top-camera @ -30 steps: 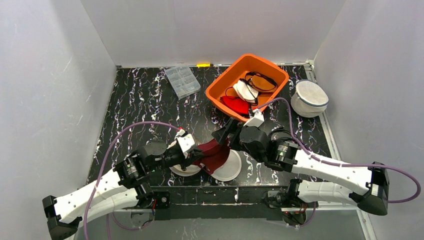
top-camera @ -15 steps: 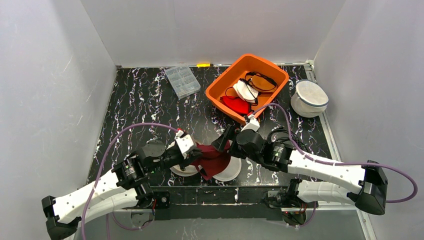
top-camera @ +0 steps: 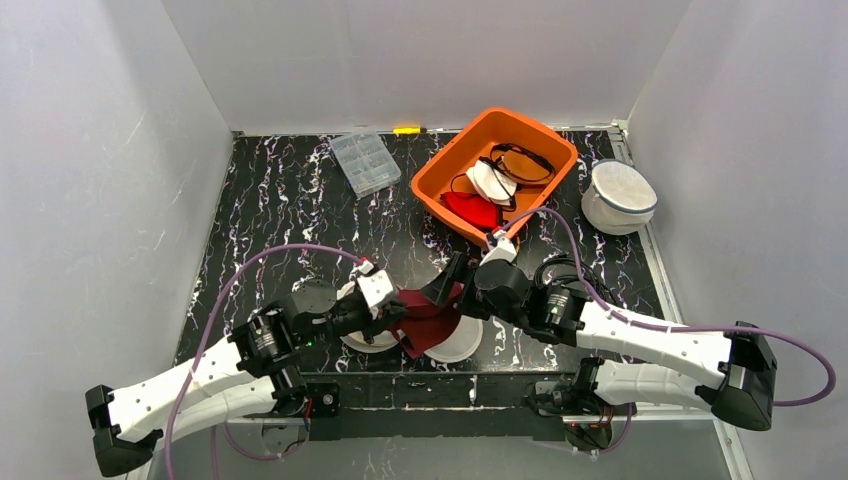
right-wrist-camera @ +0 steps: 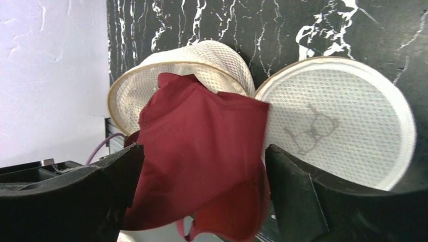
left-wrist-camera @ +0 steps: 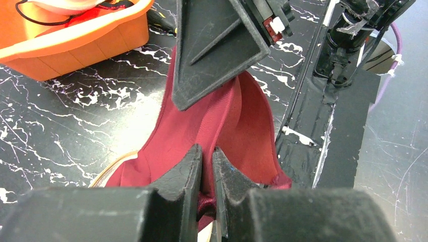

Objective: Unzip the laundry bag and remove the bra
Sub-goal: Pick up the bra from the laundry bag.

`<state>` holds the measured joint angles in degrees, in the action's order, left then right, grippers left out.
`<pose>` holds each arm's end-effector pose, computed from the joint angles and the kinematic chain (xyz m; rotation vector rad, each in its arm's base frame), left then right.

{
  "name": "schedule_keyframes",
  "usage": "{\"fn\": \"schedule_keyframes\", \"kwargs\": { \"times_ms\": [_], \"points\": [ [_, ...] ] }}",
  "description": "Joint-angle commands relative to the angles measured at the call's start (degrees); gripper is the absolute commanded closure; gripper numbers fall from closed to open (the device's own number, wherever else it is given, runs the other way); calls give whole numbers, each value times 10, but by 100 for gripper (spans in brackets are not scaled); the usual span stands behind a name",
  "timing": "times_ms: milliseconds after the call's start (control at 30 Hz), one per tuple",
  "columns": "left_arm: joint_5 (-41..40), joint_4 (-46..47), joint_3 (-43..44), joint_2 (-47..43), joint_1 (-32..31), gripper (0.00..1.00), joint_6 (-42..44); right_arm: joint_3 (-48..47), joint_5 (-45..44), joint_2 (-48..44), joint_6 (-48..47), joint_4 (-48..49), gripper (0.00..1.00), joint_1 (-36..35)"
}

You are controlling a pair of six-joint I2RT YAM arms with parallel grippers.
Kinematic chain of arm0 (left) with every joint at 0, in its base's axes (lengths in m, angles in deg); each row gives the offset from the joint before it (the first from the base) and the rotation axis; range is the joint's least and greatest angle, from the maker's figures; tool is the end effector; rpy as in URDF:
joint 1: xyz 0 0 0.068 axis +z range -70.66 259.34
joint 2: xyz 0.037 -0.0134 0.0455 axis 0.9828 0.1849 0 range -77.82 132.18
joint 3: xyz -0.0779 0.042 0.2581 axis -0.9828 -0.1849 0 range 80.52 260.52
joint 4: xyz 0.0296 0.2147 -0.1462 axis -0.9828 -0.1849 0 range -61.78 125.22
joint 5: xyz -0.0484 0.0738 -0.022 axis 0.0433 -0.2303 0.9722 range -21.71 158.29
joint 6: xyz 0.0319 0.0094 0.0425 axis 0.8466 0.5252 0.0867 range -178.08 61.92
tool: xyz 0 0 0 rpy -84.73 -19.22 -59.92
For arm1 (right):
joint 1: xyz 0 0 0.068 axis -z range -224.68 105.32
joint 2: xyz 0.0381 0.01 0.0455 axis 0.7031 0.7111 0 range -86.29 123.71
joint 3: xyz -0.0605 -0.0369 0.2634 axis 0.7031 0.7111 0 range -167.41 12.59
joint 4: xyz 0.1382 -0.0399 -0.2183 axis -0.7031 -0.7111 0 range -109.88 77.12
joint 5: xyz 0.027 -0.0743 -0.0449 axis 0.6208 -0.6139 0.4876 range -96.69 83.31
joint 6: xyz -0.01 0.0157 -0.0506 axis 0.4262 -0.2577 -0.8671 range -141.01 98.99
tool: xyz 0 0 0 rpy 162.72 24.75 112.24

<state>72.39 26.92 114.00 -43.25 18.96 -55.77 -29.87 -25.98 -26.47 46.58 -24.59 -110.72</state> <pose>0.0752 -0.1376 0.3008 0.9844 1.5107 -0.7986 0.1053 0.2083 0.2735 0.2522 2.2198 1.0534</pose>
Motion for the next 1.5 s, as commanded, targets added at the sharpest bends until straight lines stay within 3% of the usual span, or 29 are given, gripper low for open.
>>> {"fn": "schedule_keyframes", "kwargs": {
  "times_ms": [0, 200, 300, 600, 833, 967, 1100, 1267, 1367, 1467],
  "points": [
    [-4, -7, 8, -7, -9, 100, -12, -6, -33, -45, 1, -48, 1, 1],
    [-52, -2, -4, -15, -22, 100, -17, 36, -41, -119, 43, -73, 1, 2],
    [-65, 6, -7, -16, -28, 100, -17, 69, -20, -133, 62, -36, 1, 1],
    [-87, 21, 1, 17, -60, 100, -12, 82, 19, -88, 71, 72, 1, 2],
    [-125, 34, -2, 37, -101, 100, -5, 89, 43, -73, 89, 96, 4, 2],
    [-138, 41, -7, 41, -118, 100, -9, 96, 43, -85, 91, 101, 20, 2],
    [-135, 59, -13, 49, -125, 100, -20, 96, 50, -83, 87, 108, 46, 2],
    [-127, 70, -17, 53, -133, 100, -47, 90, 50, -76, 76, 107, 69, 3],
    [-128, 65, -17, 45, -134, 87, -62, 86, 46, -76, 62, 106, 84, 2],
    [-141, 53, -11, 11, -134, 61, -88, 65, 31, -80, 28, 75, 99, 3]
  ]
}}
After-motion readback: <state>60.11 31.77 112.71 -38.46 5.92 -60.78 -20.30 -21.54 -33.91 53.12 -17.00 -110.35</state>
